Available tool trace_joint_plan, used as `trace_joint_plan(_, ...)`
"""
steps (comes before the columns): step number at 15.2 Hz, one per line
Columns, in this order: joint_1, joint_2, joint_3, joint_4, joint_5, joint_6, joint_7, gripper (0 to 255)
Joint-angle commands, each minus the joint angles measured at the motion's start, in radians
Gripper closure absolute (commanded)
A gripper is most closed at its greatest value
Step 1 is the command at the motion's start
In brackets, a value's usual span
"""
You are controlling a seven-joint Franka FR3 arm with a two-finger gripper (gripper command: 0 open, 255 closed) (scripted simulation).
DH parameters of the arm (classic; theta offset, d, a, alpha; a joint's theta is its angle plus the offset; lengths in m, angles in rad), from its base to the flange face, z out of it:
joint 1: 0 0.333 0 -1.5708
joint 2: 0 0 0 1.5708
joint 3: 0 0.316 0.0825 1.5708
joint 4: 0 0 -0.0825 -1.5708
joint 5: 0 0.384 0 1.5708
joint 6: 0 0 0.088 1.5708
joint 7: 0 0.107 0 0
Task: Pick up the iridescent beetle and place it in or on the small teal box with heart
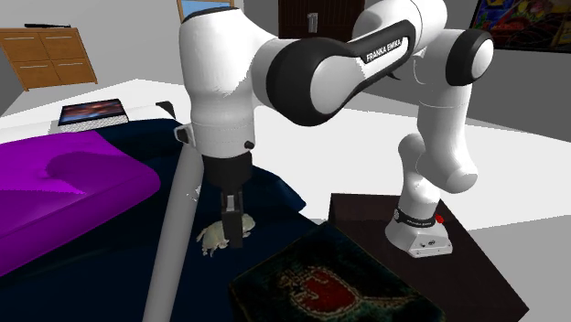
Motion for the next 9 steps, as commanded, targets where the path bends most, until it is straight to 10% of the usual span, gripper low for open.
trace_joint_plan(1, 0.001, -0.003, 0.001, 0.021, 0.001, -0.024, 0.001, 255)
trace_joint_plan(9, 0.006, 0.009, 0.003, 0.145, -0.003, -0.136, 0.006, 255)
